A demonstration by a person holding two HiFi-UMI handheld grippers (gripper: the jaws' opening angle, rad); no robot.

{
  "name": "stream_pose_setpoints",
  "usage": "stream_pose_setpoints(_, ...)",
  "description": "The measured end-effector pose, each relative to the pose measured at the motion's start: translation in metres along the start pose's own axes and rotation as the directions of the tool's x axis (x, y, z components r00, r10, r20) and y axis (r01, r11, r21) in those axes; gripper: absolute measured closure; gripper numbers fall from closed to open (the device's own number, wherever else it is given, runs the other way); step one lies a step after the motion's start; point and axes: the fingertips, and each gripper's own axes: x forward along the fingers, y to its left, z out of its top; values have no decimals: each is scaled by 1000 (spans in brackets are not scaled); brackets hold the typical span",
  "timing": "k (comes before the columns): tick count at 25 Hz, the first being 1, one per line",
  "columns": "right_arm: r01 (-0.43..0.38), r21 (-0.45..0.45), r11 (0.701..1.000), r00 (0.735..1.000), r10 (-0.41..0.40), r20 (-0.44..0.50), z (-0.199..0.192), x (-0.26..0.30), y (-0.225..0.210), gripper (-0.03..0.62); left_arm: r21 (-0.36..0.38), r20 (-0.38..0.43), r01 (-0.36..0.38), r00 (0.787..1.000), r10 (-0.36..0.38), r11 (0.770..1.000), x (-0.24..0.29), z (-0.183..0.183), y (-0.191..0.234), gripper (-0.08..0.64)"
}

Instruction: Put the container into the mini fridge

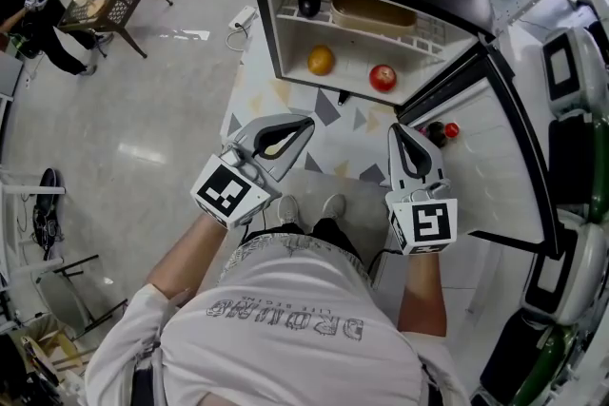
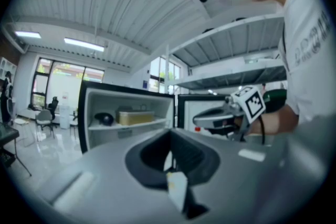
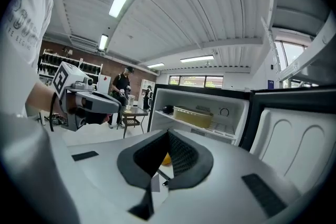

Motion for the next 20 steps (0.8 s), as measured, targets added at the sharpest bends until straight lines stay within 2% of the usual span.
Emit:
stream_pose_setpoints(9, -48, 51, 998, 999, 48, -4, -6, 1, 12, 591, 8, 10, -2, 1000, 2, 1000, 2, 5, -1, 552)
stream_pose_setpoints(20, -61, 53, 997, 998, 62, -13, -8, 4, 11, 592, -5, 11, -11, 1000, 11, 1000, 5, 3, 2, 552)
